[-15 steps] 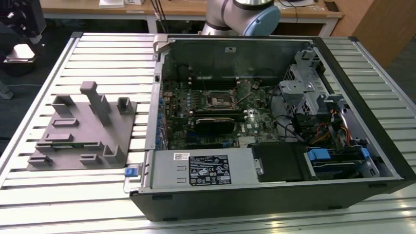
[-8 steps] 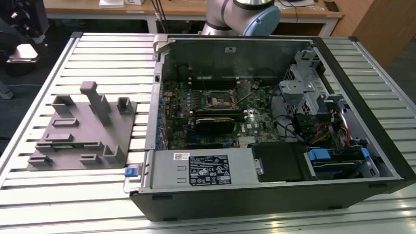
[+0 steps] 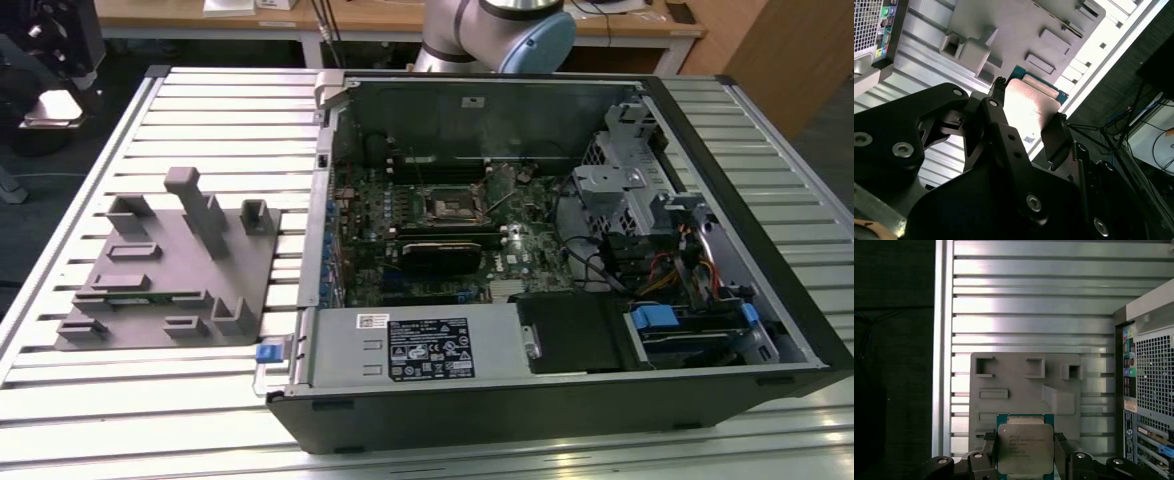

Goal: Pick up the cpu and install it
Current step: 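Pick up the cpu and move it towards the insertion slot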

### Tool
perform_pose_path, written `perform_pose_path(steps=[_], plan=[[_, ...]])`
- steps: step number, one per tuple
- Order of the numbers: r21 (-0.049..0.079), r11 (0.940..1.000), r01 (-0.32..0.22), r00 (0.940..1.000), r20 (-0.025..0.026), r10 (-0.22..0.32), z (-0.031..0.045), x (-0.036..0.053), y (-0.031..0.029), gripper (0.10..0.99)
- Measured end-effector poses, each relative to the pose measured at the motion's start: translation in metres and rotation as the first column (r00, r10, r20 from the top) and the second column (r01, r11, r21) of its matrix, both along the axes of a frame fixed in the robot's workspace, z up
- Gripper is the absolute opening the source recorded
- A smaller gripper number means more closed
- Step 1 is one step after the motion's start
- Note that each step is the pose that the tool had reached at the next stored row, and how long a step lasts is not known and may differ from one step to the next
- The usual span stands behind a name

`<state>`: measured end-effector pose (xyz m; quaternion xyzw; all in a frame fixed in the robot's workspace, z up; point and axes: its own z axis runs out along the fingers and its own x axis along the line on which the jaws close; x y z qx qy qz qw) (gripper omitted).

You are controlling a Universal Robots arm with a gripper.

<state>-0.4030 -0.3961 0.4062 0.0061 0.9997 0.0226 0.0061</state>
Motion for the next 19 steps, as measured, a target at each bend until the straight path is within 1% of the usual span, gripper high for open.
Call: perform_pose_path(steps=[19], plan=[[0.0, 1.0, 0.0, 1.0, 0.0, 0.0, 0.0, 0.0079, 0.0011, 0.541]])
